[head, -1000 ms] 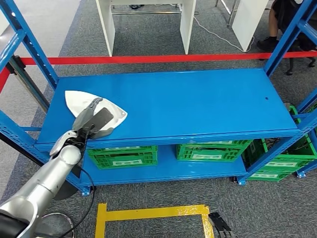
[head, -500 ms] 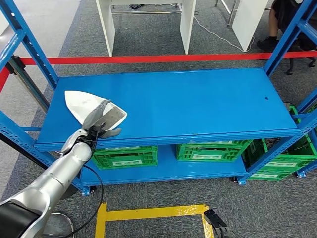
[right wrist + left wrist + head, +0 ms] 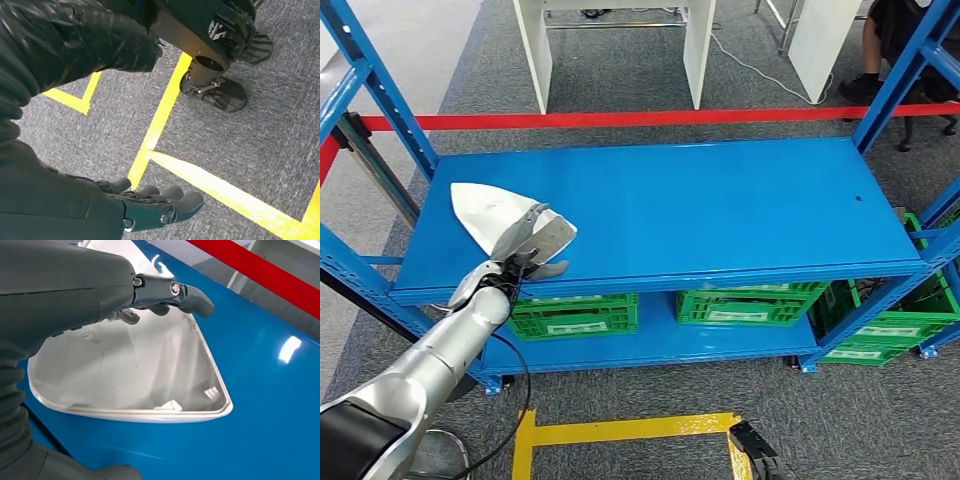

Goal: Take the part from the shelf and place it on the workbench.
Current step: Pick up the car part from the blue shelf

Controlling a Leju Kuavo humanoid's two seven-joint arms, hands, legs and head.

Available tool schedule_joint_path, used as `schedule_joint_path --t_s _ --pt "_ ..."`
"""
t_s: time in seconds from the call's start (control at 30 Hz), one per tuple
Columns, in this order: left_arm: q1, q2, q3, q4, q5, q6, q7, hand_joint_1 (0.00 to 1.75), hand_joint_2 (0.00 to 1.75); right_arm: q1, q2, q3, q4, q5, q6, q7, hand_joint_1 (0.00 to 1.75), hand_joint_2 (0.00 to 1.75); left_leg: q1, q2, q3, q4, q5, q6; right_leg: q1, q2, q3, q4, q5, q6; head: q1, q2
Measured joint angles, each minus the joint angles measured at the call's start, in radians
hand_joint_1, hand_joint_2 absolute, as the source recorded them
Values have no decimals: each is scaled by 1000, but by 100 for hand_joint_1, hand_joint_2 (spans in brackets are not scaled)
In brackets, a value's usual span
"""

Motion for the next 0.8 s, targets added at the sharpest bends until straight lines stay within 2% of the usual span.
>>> schedule_joint_path --t_s 0.4,0.8 --pt "-9 -4 0 20 -9 3 2 0 175 -1 0 11 0 -2 0 0 0 175 0 0 -1 0 0 0 0 0 -1 0 0 0 0 0" --pt "-33 -16 1 74 -89 76 60 0 175 -3 0 26 0 -20 -3 6 0 175 0 0 -1 0 0 0 0 0 -1 0 0 0 0 0"
